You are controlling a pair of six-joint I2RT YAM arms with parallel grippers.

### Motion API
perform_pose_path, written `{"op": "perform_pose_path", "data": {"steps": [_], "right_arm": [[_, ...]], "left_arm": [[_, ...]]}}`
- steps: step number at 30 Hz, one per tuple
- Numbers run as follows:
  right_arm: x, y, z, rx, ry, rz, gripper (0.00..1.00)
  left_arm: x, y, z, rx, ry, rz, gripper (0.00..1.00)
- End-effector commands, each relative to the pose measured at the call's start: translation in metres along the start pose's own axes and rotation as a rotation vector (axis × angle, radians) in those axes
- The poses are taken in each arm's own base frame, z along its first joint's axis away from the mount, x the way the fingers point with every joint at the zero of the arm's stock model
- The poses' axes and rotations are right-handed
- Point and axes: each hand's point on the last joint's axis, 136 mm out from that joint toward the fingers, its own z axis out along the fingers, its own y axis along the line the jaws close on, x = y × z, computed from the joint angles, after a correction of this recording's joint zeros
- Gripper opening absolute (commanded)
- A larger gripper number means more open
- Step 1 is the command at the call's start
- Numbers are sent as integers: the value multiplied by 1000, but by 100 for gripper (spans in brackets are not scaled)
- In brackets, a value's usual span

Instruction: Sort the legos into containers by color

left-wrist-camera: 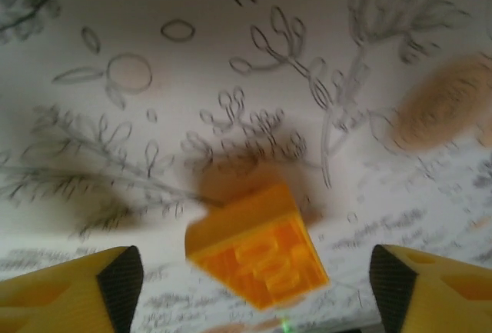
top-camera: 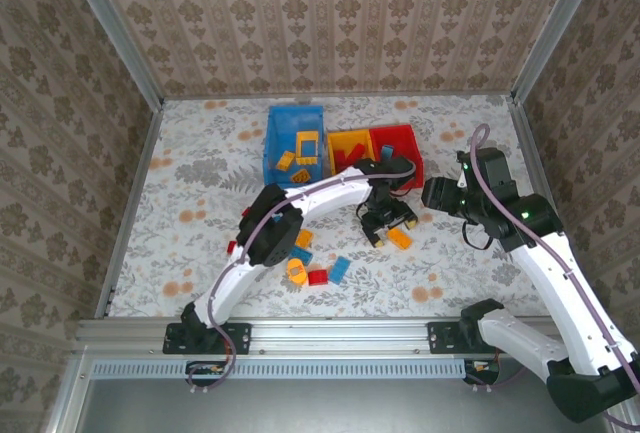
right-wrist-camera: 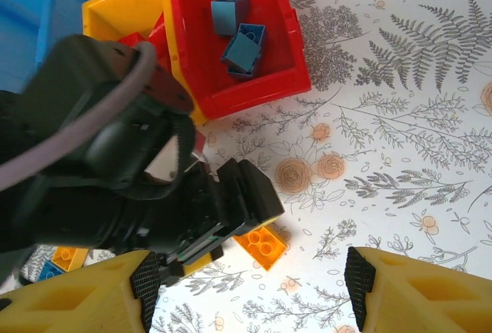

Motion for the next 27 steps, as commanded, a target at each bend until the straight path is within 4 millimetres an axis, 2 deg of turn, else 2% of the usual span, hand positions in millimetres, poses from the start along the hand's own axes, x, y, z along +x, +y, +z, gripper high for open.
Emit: {"op": "perform_pose_path", "data": {"steps": [1,4,11,16,19,22,27], "right_arm": [[12,-5,-1,2,36,-1,68],[14,-5,-1,3,38,-2,68],[17,-6,3,5,47,1,68],[17,-5,5,3,51,-9,68],[17,-3,6,-8,54,-22,68],[17,7,10,-61,59,-43,68],[15,50,17,-270,55,-127,67]], "left_arm": [[4,-5,8,5,20,-116,76],[3,-3,16,-9,23,-136,69],[3,-2,24,-4,32,-140,45],[-2,2,15,-10,4,-122,34],[-11,6,-11,-8,-57,-74,34],[-23,16,-50,-27,-144,-3,33],[-45,46,-128,-32,-314,99,34]]}}
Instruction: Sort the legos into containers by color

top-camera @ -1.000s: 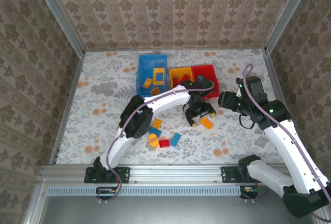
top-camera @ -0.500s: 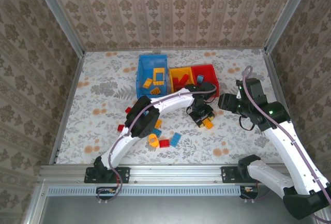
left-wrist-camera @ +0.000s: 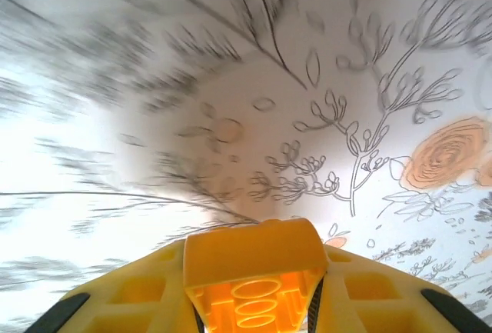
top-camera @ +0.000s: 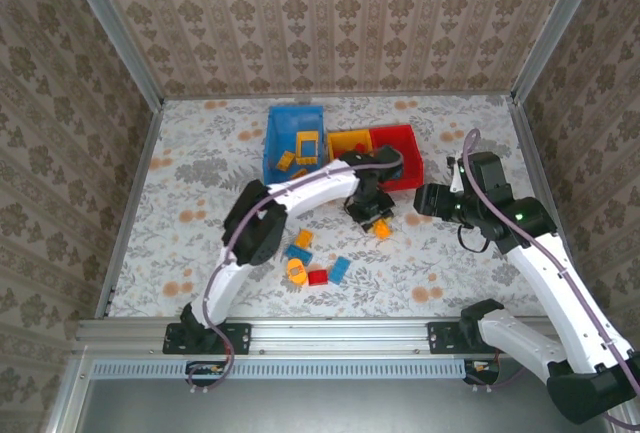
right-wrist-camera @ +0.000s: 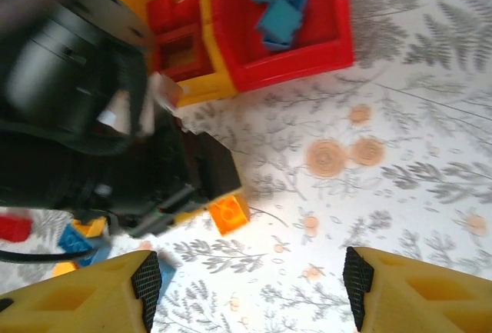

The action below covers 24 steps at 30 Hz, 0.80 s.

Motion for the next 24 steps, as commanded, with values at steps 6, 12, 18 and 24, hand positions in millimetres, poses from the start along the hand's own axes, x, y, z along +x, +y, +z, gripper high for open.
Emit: {"op": "perform_pose_path", "data": {"steps": [6,12,18,24], "right_arm": [[-3,96,28,-262,-16,-260,67],[-23,145,63,-395,-95,-173,67],[-50,167,90,-420,-153,-168,68],[-72,177,121,-450,-174,-72,69]], "left_arm": [[-75,84,-138,-89,-317,125,34],[-160,112,-185,-206,-459,251,34],[-239,107,-185,-305,-573,326,33],[-287,80,-172,-319,-655,411,33]]}}
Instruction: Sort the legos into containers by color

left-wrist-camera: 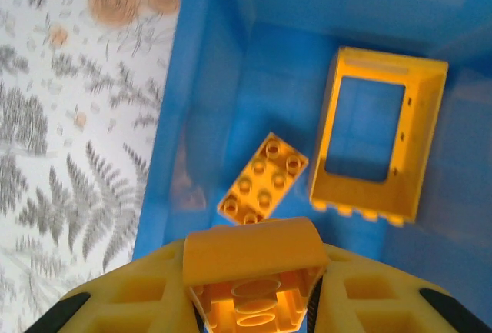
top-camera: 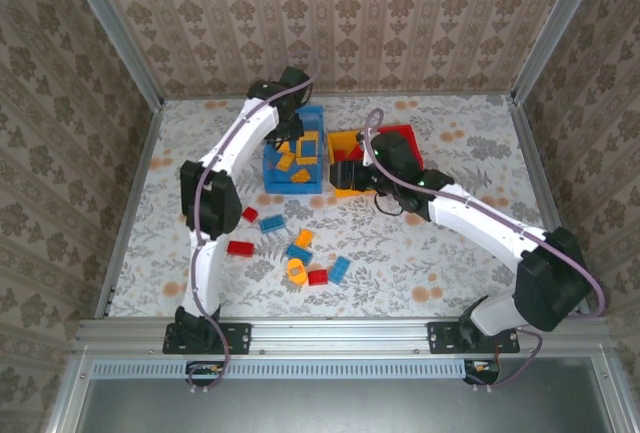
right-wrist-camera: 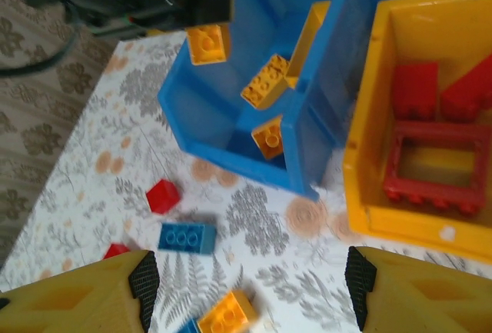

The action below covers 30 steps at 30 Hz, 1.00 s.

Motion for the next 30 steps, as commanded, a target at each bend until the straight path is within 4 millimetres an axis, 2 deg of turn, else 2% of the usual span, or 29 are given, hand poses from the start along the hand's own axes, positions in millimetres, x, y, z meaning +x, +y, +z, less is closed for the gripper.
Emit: {"op": "perform_pose_path", "data": {"steps": [1,4,10,15,18,20,26,30], "right_arm": [[-39,13,3,-67,-109,59,69],[-43,11,5,-66,-106,72,69],[-41,6,9,-84,-91,113,69],[-50,30,9,-192,-111,71,70],[-48,57,9,-194,-89,-94,72],[-48,66,13,-182,-95,-152,72],[-46,78,22,-130,-85,-281,73],[-46,78,21,-114,-84,-297,73]], "left_arm": [[-27,-4,3,-27,-91,106,34],[-32,-6,22,-53,-98,122,34],[-27,-8,50,-70,-73,121,35],[-23,-14,63,-60,-59,126,38],[-21,-14,65,-63,-51,122,38],[-19,-14,67,-61,-44,122,38],[-14,-15,72,-61,-28,126,40],[-11,-13,75,-70,-16,132,44]]}}
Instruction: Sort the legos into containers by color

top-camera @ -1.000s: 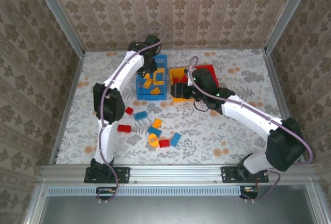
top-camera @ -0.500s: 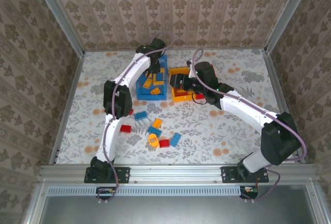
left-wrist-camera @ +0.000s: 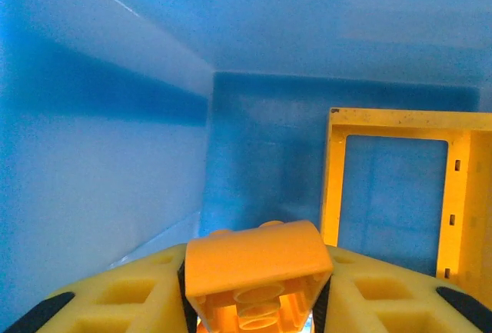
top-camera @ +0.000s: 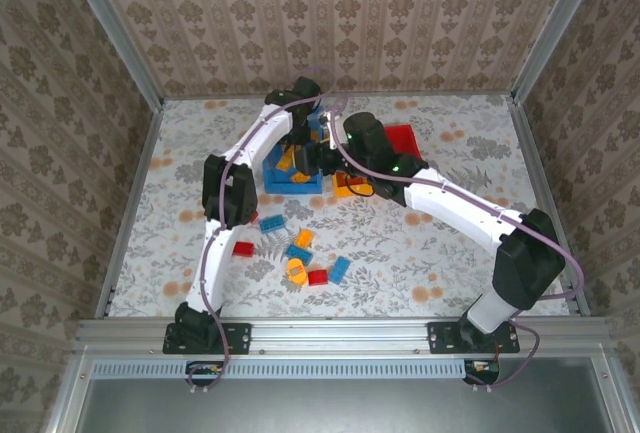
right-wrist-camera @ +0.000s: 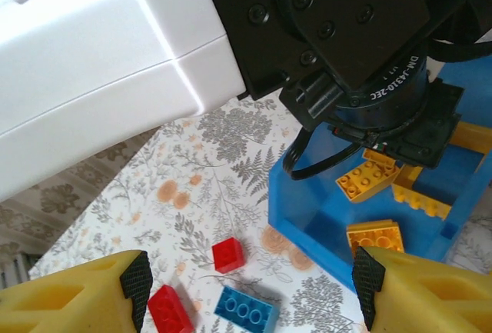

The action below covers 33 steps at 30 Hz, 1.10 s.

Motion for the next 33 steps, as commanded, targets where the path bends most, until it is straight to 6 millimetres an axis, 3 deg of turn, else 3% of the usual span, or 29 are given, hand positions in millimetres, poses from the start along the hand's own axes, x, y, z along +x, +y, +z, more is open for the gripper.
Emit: {"op": "perform_pose_path", "data": {"steps": [1,6,9,15,19,22,26,29,33], "right_arm": [[-1,-8,0,53,16,-57,73],[3,-7,-7,55,27,-52,74],[5,-8,-14,68,29,-63,74],[19,-22,-40,136,26,-89,74],[54,-36,-51,181,103,-111,73],[76,-32,-65,191,159,-153,73],[121,-22,-75,178,284,-189,72],[158,-22,-88,198,382,-135,73],[195,-31,-107,299,538,118,71]], "left_arm": [[1,4,4,-15,8,11,45],[-2,6,-4,-20,0,14,56],[-9,4,-19,-3,-27,10,58],[-26,-5,-86,82,-131,-27,59],[-22,-7,-135,148,-174,-81,60],[-7,1,-162,187,-177,-131,60],[30,20,-187,241,-149,-107,61],[76,32,-196,291,-86,-44,61],[144,32,-209,427,-31,123,63]]}}
